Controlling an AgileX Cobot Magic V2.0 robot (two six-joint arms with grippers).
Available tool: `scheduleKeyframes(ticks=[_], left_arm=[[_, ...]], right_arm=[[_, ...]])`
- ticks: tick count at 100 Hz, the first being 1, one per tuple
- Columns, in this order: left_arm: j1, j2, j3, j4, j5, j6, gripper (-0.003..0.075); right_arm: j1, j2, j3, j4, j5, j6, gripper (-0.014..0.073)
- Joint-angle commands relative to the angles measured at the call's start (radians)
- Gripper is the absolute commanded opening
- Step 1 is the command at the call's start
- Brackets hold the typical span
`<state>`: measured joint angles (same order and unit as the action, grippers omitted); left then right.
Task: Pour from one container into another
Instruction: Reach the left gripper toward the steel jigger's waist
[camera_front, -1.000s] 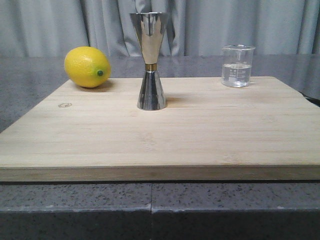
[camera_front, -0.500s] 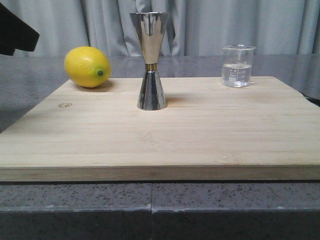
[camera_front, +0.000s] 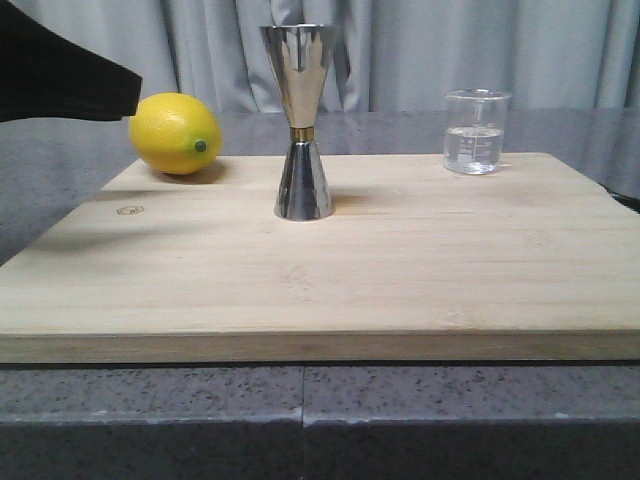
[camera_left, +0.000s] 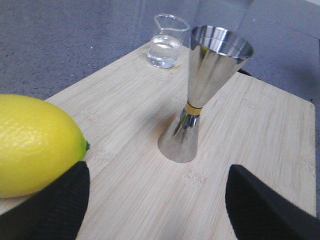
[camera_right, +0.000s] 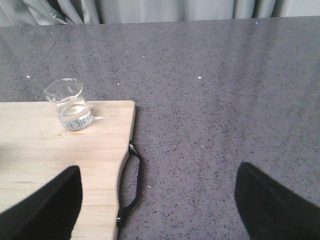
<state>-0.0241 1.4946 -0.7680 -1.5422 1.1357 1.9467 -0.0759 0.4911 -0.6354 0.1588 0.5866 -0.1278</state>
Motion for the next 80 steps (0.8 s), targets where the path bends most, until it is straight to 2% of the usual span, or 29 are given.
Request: scheduleKeyframes(ticks=[1, 20, 37, 58, 80], left_arm=[[-0.002, 0.002, -0.020, -0.103, 0.131, 0.061, 0.0514], [-0.019, 0.049, -0.020, -0.155, 0.134, 0.147, 0.0514], [-0.077, 0.073, -0.020, -0.220, 0.134, 0.232, 0.0514], [-0.165, 0.092, -0.020, -0.309, 0.134, 0.277, 0.0514], [-0.254, 0.145, -0.066, -0.309, 0.134, 0.291, 0.0514]], right_arm=[[-0.007, 0.013, -0.036, 0.006, -0.066, -0.005, 0.0583], [-0.007, 0.013, -0.036, 0.006, -0.066, -0.005, 0.0583], [-0.007, 0.013, -0.036, 0.006, -0.066, -0.005, 0.0583], [-0.007, 0.013, -0.036, 0.006, -0.066, -0.005, 0.0583], [-0.007, 0.013, -0.036, 0.006, -0.066, -0.005, 0.0583]])
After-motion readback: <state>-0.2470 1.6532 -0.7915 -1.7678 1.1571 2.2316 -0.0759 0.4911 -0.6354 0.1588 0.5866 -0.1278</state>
